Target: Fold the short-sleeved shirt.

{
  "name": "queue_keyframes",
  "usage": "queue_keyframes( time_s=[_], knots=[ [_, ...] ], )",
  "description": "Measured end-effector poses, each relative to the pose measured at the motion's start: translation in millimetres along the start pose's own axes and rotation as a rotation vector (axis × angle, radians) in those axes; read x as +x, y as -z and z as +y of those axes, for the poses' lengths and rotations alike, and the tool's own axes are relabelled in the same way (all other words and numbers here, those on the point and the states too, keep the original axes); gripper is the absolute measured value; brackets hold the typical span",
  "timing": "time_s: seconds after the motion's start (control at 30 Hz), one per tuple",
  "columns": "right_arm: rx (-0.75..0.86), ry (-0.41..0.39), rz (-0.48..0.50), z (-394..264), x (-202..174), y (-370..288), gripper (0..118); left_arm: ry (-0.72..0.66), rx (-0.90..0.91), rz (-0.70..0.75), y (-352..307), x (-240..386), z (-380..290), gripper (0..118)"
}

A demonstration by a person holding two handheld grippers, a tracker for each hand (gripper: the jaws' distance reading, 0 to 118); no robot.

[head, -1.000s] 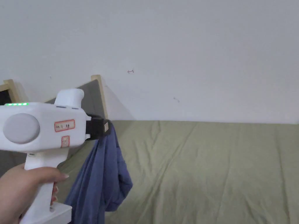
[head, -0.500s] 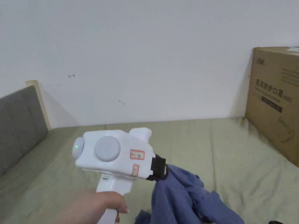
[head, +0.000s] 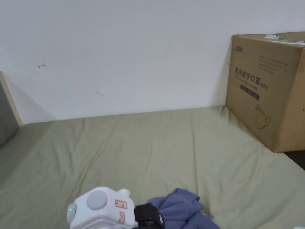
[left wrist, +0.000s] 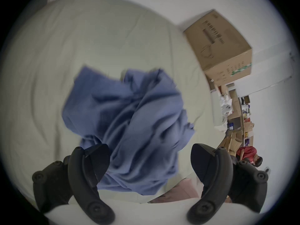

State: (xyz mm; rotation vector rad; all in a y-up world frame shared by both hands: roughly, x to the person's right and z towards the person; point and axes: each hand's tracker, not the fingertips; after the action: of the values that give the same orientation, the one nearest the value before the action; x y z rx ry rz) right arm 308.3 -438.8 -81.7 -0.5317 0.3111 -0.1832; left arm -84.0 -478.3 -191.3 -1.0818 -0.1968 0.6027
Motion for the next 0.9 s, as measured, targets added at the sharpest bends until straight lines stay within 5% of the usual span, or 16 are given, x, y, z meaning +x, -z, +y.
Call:
queue_keyframes(
  time_s=[0.17,0.2,0.3,0.43,0.6,0.9],
  knots=[
    [0.043,-0.022,0.033,17.6,-16.6,-6.4,4,0.191,0.398,-0.001,-119.8,28.2,-12.6,99],
    [0.062,-0.033,0.041,21.7,-20.7,-9.2,4,0.236,0.49,0.03,-141.9,31.4,-26.2,90],
    [0.128,-0.065,0.068,31.6,-34.4,-20.0,4,0.349,0.734,0.149,-190.4,40.1,-76.9,30],
    [0.275,-0.107,0.062,30.2,-50.0,-37.9,4,0.396,0.992,0.251,-214.5,30.5,-150.9,1],
    [0.396,-0.131,0.04,17.2,-62.9,-56.9,4,0.336,1.012,0.386,-212.7,16.0,-206.8,0],
    [0.395,-0.172,0.054,23.2,-71.8,-58.6,4,0.39,0.934,0.315,-201.9,18.1,-199.9,0]
  ],
)
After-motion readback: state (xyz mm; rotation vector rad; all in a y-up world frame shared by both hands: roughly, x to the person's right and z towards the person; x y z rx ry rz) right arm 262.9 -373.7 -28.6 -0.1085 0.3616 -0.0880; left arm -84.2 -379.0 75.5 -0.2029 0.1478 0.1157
